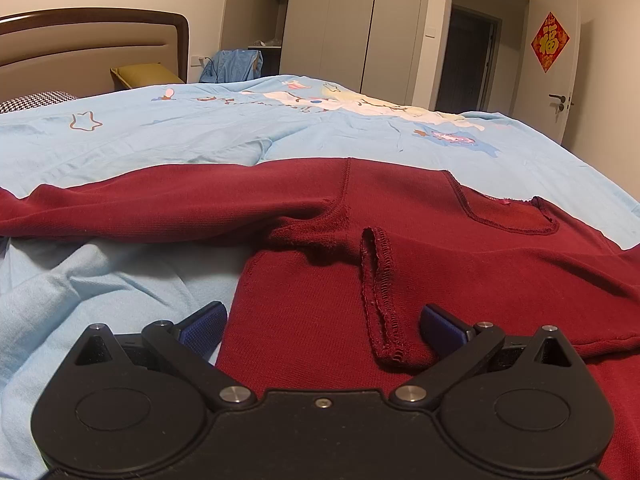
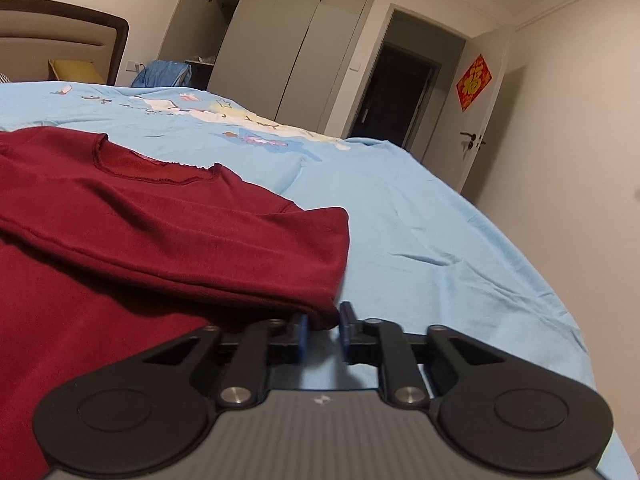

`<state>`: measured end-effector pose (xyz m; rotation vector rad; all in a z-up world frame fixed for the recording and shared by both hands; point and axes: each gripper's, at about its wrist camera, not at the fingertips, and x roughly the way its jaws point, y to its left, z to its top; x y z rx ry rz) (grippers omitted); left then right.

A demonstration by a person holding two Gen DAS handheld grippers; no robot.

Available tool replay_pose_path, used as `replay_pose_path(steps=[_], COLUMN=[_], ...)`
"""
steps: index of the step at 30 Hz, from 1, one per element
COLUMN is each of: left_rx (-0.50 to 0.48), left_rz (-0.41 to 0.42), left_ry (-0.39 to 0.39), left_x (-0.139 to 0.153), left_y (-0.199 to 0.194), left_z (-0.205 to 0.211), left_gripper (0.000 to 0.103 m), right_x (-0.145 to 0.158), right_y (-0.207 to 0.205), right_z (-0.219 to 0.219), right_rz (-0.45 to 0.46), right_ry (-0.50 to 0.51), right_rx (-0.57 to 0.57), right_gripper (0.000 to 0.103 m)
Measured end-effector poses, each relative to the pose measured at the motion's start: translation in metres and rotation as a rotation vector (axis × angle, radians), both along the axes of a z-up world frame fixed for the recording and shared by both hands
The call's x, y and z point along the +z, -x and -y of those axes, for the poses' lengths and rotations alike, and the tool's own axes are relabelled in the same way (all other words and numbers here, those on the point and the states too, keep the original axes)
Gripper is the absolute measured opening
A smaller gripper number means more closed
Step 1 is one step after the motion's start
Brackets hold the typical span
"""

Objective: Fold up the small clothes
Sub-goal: 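Lay the folded sleeve down and open the right tool, withdrawing it, then reach the left tool to the other sleeve cuff and grasp it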

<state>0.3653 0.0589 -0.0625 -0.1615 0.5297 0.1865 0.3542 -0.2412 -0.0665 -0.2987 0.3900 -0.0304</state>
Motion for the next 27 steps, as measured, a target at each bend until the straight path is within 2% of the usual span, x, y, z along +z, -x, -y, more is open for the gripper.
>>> replay_pose_path(steps=[3, 6, 17, 20, 22, 24, 27], left_rx=[0.000, 0.000, 0.000, 0.000, 0.000, 0.000, 0.000], left_rz=[0.000, 0.000, 0.001, 0.001, 0.001, 0.001, 0.001], left_ry=[0.000, 0.000, 0.001, 0.001, 0.001, 0.001, 0.002], left_x=[0.000, 0.000, 0.000, 0.000, 0.000, 0.000, 0.000], left_y=[0.000, 0.000, 0.001, 0.001, 0.001, 0.001, 0.001], left_z=[0.000, 0.000, 0.000, 0.000, 0.000, 0.000, 0.000], left_gripper=[0.103, 0.103, 0.103, 0.103, 0.103, 0.103, 0.103], right_x=[0.001, -0.002, -0.005, -0.006, -0.006, -0.004, 0.003], right_y=[0.002, -0.002, -0.003, -0.005, -0.005, -0.003, 0.007], right_z=[0.007, 0.015, 0.011, 0.011, 0.010, 0.010, 0.013], right_rz=[0.006, -0.029, -0.041, -0.046, -0.045, -0.039, -0.021], right_ry=[-0.041, -0.100, -0.079, -0.078, -0.079, -0.079, -0.107], right_rx=[-0.036, -0.060, -0.065, -0.067, -0.065, -0.070, -0.053], right_gripper=[0.011, 0.010, 0.010, 0.014, 0.020, 0.045, 0.070])
